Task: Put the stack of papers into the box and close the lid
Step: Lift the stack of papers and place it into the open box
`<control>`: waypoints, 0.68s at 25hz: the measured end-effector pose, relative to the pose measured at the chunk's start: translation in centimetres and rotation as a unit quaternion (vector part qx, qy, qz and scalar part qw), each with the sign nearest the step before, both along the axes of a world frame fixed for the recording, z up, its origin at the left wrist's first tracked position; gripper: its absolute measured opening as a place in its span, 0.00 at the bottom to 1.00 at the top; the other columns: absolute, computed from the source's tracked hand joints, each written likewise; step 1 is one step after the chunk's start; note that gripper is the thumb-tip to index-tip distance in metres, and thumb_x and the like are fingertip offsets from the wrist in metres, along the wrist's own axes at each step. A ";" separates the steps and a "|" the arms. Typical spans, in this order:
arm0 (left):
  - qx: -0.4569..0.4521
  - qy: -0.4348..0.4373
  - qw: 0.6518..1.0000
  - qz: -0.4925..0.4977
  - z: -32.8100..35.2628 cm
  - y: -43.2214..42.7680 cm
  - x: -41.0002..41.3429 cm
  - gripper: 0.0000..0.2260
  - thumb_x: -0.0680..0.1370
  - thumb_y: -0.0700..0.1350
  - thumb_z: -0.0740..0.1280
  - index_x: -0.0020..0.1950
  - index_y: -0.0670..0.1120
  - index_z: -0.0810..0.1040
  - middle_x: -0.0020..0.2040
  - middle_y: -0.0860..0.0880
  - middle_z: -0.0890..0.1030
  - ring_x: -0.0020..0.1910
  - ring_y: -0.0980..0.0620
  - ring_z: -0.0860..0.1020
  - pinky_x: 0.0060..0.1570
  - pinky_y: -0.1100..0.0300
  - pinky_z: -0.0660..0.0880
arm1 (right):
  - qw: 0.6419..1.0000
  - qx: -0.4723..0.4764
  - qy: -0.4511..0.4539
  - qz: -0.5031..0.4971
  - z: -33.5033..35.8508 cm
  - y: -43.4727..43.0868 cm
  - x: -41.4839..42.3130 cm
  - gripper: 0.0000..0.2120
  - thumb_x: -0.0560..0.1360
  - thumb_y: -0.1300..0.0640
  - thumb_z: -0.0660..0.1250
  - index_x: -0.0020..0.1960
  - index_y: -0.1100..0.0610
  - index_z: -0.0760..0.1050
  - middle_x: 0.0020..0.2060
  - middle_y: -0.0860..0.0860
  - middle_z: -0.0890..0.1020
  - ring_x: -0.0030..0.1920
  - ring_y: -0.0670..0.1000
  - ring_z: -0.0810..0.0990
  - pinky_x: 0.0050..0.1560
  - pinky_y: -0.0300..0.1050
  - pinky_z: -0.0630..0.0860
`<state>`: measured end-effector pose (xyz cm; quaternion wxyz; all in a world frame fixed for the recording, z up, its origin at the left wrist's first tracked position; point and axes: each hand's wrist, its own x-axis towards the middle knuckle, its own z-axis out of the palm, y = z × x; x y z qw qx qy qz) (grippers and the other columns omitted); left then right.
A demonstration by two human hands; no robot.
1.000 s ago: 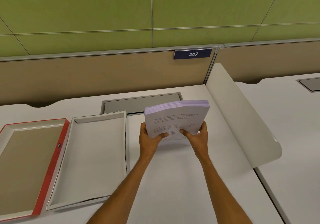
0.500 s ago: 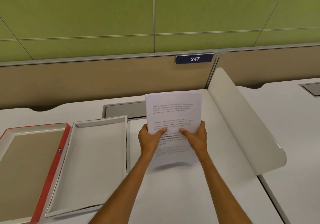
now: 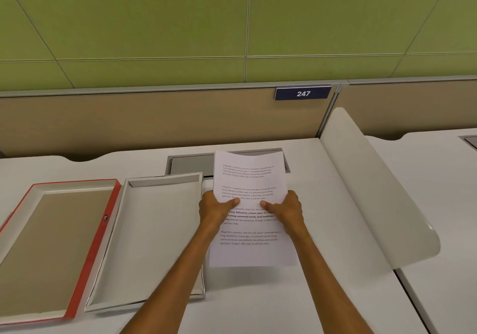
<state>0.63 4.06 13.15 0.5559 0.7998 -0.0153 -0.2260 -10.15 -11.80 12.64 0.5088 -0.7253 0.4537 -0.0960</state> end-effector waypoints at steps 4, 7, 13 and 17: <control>0.013 0.013 1.000 0.022 -0.7 4.1 1.4 0.14 0.67 0.43 0.80 0.49 0.46 0.81 0.53 0.43 0.85 0.47 0.43 0.84 0.48 0.48 0.82 | 0.999 0.024 0.003 0.021 -0.3 3.9 2.0 0.29 0.65 0.53 0.79 0.58 0.58 0.67 0.56 0.56 0.80 0.52 0.57 0.82 0.51 0.53 0.82; 0.013 0.023 0.999 0.036 -1.4 7.8 3.0 0.15 0.66 0.43 0.80 0.50 0.45 0.82 0.53 0.42 0.85 0.46 0.43 0.84 0.48 0.47 0.83 | 0.998 0.044 0.000 0.039 -0.9 7.1 3.7 0.28 0.65 0.54 0.79 0.57 0.59 0.67 0.56 0.56 0.80 0.51 0.57 0.83 0.49 0.51 0.82; 0.056 0.033 0.996 0.067 -2.3 14.8 6.0 0.17 0.67 0.44 0.80 0.53 0.42 0.81 0.52 0.42 0.85 0.45 0.43 0.85 0.47 0.46 0.83 | 0.996 0.052 0.018 0.076 -1.9 14.0 7.8 0.27 0.67 0.55 0.78 0.57 0.60 0.67 0.57 0.57 0.80 0.52 0.57 0.83 0.48 0.49 0.81; 0.049 0.039 0.994 0.086 -3.0 19.0 8.3 0.16 0.65 0.42 0.81 0.50 0.43 0.82 0.51 0.42 0.86 0.45 0.42 0.85 0.46 0.46 0.83 | 0.994 0.052 0.026 0.094 -2.5 18.1 10.3 0.25 0.68 0.55 0.77 0.55 0.59 0.66 0.58 0.57 0.79 0.54 0.57 0.82 0.50 0.49 0.81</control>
